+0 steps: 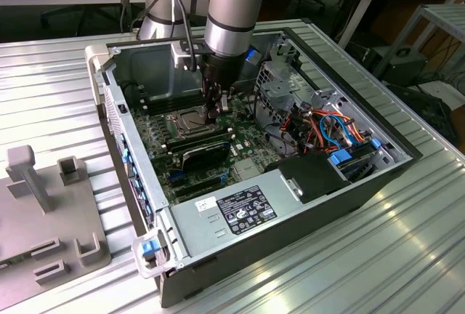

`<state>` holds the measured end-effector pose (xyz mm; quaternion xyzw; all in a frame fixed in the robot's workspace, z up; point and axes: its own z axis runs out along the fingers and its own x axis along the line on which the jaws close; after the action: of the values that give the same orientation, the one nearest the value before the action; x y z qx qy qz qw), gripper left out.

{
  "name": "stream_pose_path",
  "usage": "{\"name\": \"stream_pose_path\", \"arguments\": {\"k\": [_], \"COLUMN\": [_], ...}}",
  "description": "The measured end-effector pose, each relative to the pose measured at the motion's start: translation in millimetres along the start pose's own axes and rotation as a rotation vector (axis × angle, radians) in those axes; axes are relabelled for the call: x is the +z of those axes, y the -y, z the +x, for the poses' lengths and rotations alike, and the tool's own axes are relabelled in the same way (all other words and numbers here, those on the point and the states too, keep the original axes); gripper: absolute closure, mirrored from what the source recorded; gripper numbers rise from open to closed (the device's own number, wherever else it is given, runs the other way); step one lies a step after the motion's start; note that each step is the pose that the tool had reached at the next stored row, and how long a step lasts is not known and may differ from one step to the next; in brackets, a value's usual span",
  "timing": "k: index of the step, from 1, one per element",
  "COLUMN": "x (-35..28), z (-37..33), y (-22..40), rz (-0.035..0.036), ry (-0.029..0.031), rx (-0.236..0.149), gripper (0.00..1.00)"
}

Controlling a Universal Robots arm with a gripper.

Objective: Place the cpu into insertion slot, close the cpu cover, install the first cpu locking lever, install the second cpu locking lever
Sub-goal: 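Install the second cpu locking lever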

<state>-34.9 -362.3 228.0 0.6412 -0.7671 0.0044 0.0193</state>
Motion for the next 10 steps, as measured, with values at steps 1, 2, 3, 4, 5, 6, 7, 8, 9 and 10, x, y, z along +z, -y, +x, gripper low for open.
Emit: {"name": "stream_pose_path", "arguments": {"k": [1,2,3,4,5,6,7,8,9,10], "x": [0.0,0.0,0.0,0.0,0.0,0.0,0.0,0.0,0.1,0.2], "z": [0.0,0.0,0.0,0.0,0.0,0.0,0.0,0.0,0.1,0.5], "y": [0.0,0.0,0.0,0.0,0.0,0.0,0.0,0.0,0.0,0.1], "rz": [-0.0005,-0.0008,-0.0013,-0.0013,-0.0014,-0.0015,-0.0016,-0.0017,-0.0016,-0.0015], "ry": [-0.0001,-0.0002,-0.0003,-0.0003,-0.0003,-0.0003,-0.0003,-0.0003,0.0001,0.0001], "rx": [0.000,0.000,0.000,0.000,0.000,0.000,0.000,0.000,0.000,0.000], "gripper": [0.89,0.89,0.89,0.89,0.89,0.89,0.89,0.89,0.89,0.89]}}
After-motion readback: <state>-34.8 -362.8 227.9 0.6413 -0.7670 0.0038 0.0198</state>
